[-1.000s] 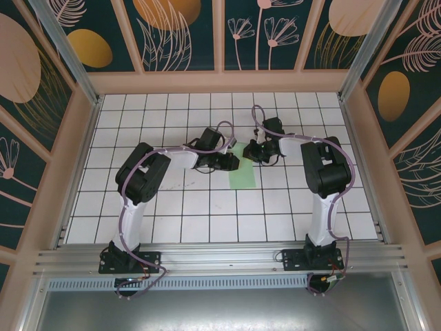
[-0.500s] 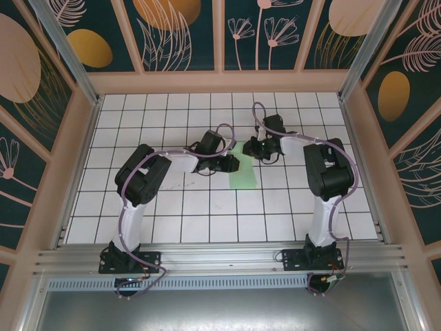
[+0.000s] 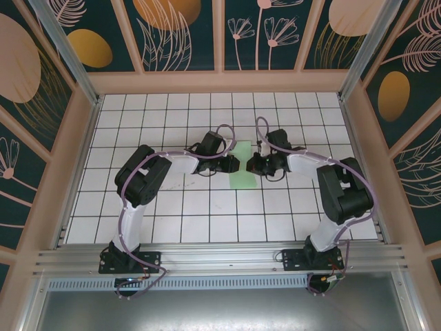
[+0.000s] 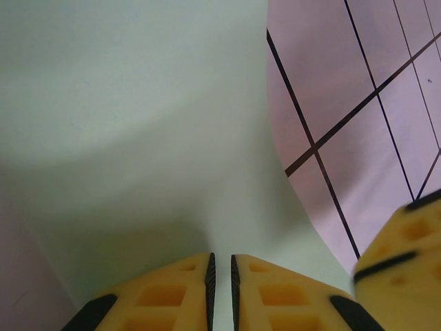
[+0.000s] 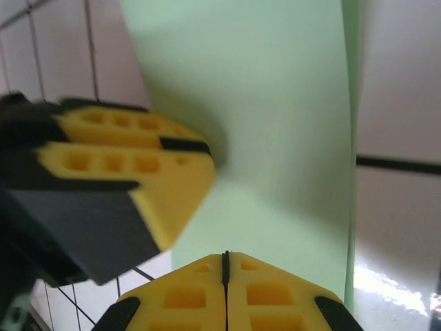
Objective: Fold a paper plane with a square sheet of paper (fold left side to right side)
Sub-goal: Hold the paper at the center of the table, then first fold the square sheet of paper in half at the center of the table.
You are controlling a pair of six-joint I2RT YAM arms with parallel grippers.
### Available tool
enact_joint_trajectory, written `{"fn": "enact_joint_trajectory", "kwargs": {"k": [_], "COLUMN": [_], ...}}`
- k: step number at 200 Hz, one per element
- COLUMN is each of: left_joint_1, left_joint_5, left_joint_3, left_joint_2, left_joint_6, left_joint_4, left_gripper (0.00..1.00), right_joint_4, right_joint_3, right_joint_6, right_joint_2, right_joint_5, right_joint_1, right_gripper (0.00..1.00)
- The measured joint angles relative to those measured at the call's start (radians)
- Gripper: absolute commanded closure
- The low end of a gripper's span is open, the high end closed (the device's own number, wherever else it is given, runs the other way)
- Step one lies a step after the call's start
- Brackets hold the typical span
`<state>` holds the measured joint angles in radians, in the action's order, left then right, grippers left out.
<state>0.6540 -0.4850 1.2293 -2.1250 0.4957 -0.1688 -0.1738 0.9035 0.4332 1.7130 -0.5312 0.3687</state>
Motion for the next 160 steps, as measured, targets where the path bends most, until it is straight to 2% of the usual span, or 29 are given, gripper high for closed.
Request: {"fn": "enact_joint_trajectory", "kwargs": {"k": [53,104,160], "left_joint_1": [0.0,0.004,-0.015], "left_joint_5": [0.0,0.0,-0.027], "left_joint_3": [0.0,0.026,0.074], "left_joint_2": [0.002,0.002,0.002], "left_joint_6": [0.0,0.002,0.019], "left_joint_4": [0.001,0.05,0.109], "left_gripper": [0.82,0.78,0.78], "right_joint_4": [-0.021,-0.029,-0.029], "right_joint_3": [-0.005,-0.009,-0.009], "right_joint_6": [0.002,-0.009,-0.009], "right_joint_2": [0.06,0.061,0.062], "right_joint_5": [0.01,0.019,0.023], "right_joint_1": [0.002,0.002,0.002], "right_gripper": [0.93,0.93,0.93]}}
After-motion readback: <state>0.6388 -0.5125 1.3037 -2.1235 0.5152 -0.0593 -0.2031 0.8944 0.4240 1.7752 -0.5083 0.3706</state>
